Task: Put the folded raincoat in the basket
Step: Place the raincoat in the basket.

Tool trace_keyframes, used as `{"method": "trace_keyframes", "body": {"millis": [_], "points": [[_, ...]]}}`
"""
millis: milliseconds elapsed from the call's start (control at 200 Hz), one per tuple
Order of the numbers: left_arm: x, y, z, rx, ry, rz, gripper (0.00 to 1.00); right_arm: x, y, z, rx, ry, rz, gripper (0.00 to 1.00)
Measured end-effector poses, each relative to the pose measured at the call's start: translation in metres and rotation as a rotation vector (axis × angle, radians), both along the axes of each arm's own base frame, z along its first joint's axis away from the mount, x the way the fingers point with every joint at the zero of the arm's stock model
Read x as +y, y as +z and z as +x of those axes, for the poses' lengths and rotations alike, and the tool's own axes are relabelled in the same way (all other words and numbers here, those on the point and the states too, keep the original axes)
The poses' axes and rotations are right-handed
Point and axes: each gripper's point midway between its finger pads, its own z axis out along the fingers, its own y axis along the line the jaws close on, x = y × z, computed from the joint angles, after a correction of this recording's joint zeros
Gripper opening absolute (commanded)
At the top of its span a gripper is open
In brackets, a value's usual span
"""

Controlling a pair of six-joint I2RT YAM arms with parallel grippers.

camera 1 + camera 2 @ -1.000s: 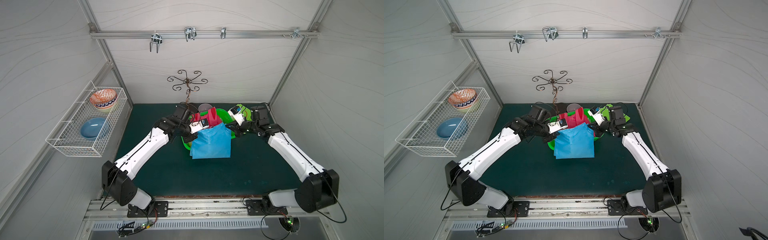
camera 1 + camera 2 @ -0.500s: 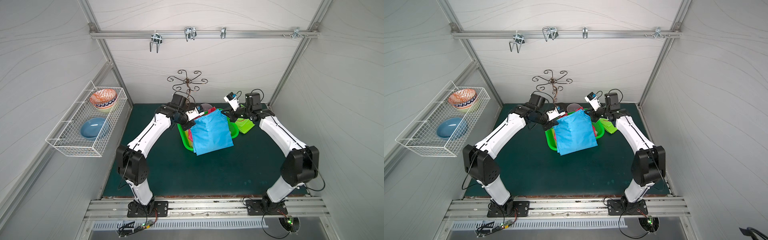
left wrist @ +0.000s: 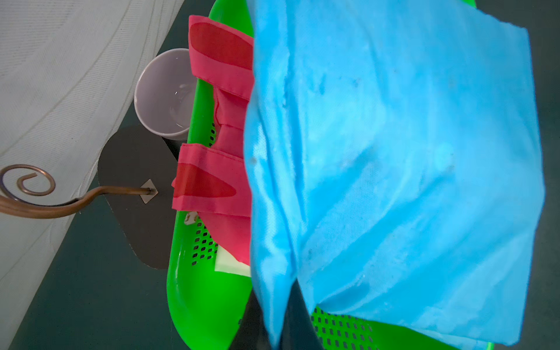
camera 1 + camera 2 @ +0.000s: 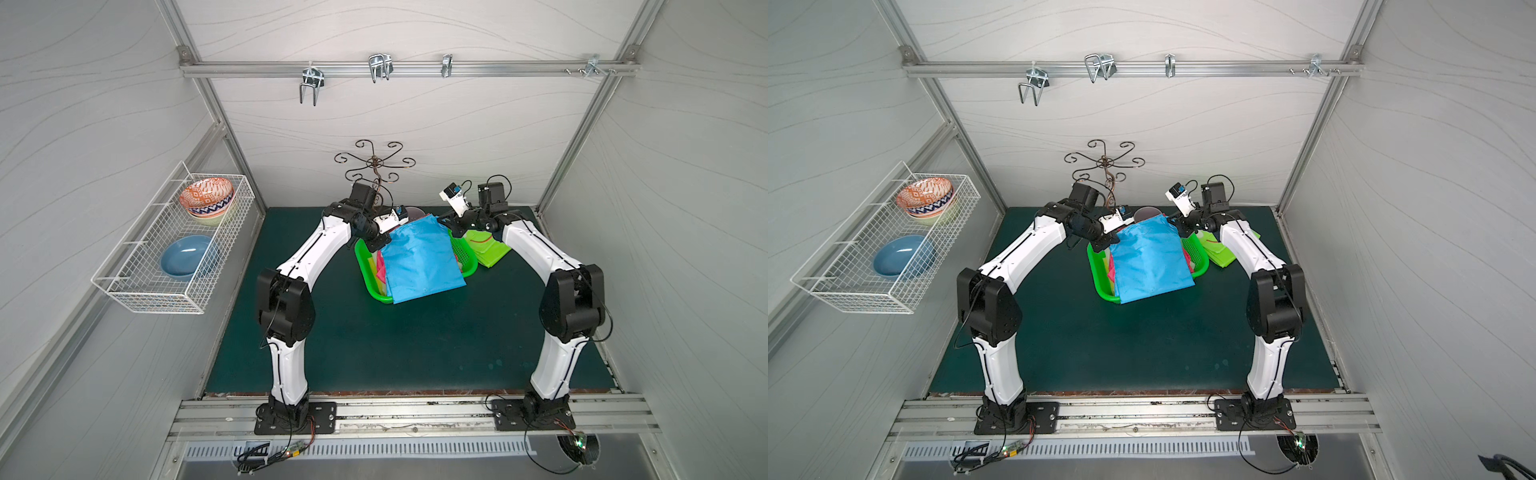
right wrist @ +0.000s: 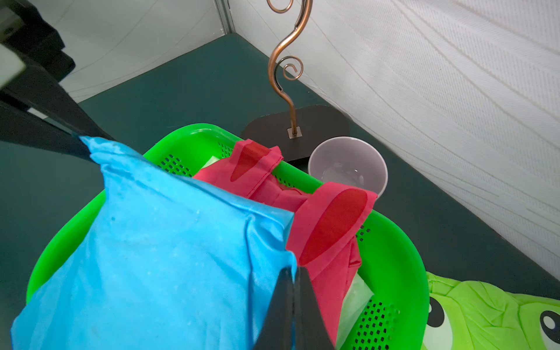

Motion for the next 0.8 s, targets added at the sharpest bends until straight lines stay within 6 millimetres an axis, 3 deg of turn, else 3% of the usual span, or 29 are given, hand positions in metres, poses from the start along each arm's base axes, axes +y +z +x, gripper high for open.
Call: {"method": "trace_keyframes", "body": {"millis": [465, 800], "points": [[0.008, -0.024, 0.038, -0.053, 0.063, 0.100, 0.00, 0.004, -0.023, 0.033, -0.050, -0.004, -0.019, 0.00], [0.011, -0.020, 0.048, -0.097, 0.085, 0.111, 0.00, 0.004, -0.028, 0.044, -0.084, -0.003, -0.010, 0.00]]}}
